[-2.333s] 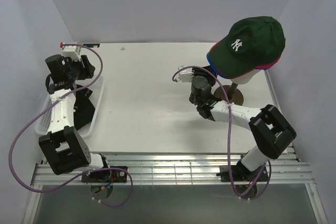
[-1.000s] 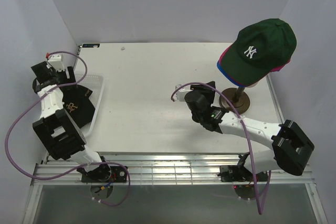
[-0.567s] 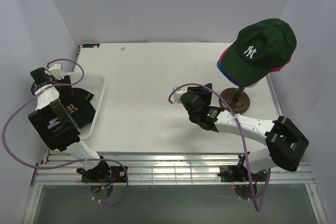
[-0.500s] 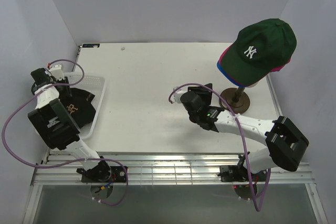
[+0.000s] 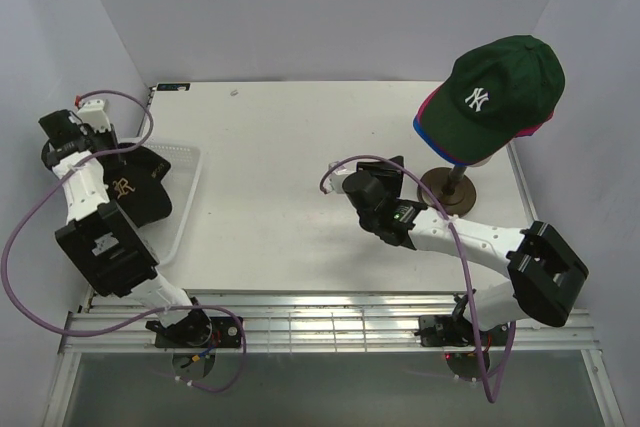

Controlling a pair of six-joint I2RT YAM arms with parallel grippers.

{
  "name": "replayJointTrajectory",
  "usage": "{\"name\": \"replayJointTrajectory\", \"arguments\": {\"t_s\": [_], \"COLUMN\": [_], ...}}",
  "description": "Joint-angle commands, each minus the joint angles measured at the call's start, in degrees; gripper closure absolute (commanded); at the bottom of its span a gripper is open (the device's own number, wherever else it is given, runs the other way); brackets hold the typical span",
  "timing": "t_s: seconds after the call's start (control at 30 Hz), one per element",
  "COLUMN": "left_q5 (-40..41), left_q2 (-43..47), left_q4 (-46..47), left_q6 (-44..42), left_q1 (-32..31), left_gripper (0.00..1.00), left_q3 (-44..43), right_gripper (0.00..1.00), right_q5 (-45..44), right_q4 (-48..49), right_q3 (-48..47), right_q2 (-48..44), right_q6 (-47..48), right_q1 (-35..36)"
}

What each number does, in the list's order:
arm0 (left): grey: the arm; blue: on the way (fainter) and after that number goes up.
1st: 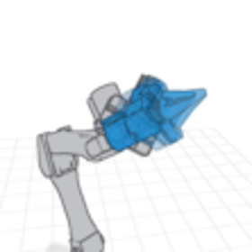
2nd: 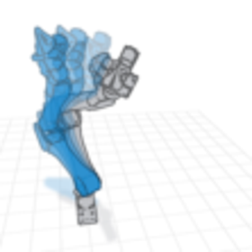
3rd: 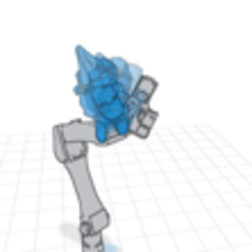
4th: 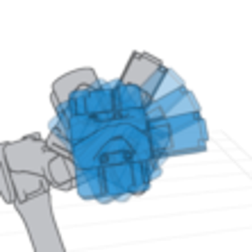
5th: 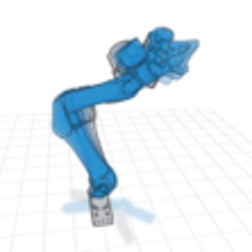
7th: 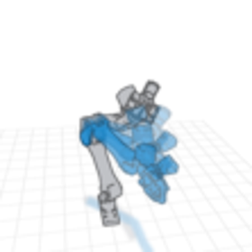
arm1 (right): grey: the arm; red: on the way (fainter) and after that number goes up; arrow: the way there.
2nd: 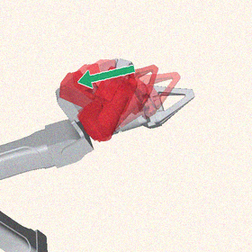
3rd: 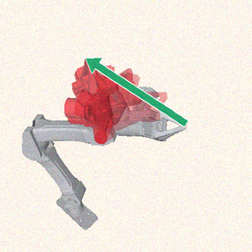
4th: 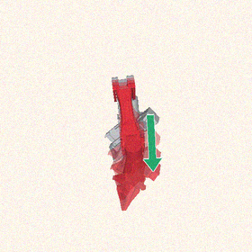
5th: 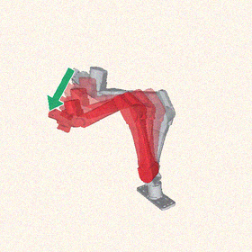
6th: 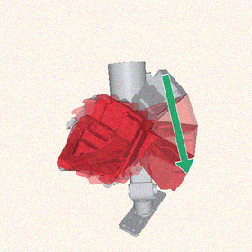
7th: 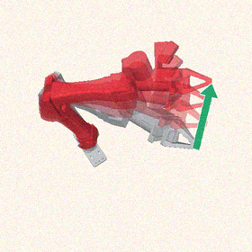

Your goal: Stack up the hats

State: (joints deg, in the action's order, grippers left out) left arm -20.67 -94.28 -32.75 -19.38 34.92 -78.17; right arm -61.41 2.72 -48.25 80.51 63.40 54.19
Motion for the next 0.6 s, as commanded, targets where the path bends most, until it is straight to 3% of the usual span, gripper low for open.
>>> {"name": "replayJointTrajectory", "arguments": {"t_s": [0.0, 0.33, 0.43, 0.57], "left_q5": [-4.0, -14.0, -21.2, -27.3], "left_q2": [6.3, 10.1, 11.0, 11.2], "left_q4": [-0.3, -1.7, -1.6, -0.3], "left_q6": [0.8, 4.8, 9.8, 19.5], "left_q1": [0.2, 0.2, 0.1, -3.9], "left_gripper": [0.96, 1.0, 1.0, 1.0], "left_q3": [-4.9, -8.4, -9.7, -12.4], "right_gripper": [0.57, 0.57, 0.55, 0.45], "right_q5": [-0.8, 2.0, 7.5, 22.6], "right_q4": [-0.3, -4.3, -7.7, -1.1], "right_q3": [-3.3, -9.3, -16.9, -20.8], "right_q2": [-0.4, -1.2, -2.6, -5.1], "right_q6": [-1.1, -5.7, -7.1, -4.0], "right_q1": [0.5, 3.4, 8.3, 16.0]}}
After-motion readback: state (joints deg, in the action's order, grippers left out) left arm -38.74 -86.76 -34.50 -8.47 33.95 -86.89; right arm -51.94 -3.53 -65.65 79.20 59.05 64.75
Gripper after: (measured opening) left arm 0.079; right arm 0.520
